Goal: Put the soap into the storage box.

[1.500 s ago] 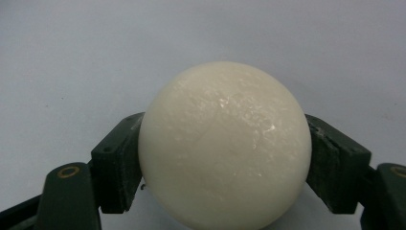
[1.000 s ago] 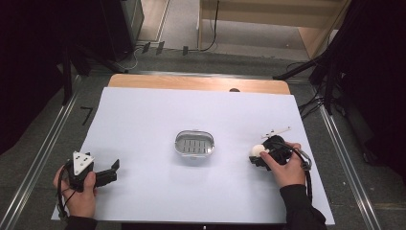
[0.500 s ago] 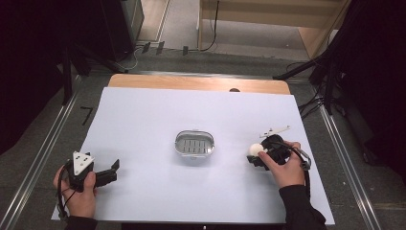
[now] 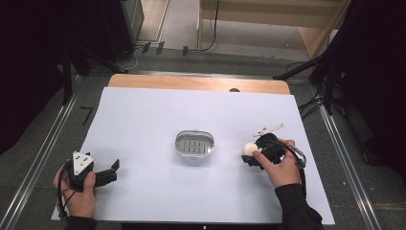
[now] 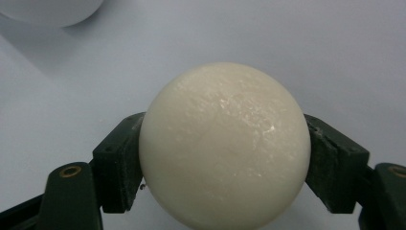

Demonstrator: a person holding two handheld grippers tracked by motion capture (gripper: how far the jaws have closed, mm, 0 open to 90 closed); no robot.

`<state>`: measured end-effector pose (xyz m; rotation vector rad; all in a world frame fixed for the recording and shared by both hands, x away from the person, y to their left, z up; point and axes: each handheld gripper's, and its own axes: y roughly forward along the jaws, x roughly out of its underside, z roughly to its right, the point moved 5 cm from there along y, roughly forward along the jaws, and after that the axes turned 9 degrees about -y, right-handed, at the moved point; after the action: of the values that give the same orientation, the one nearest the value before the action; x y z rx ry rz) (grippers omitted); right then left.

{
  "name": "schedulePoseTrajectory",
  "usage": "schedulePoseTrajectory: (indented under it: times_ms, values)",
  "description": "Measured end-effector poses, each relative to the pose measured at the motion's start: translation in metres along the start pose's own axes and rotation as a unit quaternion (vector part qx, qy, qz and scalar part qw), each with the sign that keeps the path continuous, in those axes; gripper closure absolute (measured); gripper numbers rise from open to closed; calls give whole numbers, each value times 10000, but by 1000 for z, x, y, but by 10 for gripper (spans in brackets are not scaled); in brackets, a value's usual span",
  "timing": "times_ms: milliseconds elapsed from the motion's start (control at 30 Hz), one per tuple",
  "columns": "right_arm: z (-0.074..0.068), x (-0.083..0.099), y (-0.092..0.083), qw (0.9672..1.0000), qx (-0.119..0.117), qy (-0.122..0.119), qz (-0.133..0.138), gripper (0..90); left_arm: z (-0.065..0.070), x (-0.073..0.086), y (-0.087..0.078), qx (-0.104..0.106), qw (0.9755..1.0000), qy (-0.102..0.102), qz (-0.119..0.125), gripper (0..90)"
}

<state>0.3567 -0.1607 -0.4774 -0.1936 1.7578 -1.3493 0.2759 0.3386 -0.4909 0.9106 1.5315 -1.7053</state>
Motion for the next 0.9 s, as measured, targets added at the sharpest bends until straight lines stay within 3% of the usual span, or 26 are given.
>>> schedulePoseTrajectory:
  times_ms: [900]
  values:
    - [-23,-24,2,9993,-200,-300,22,251,0,0,0,-2,10000,-4,6,2]
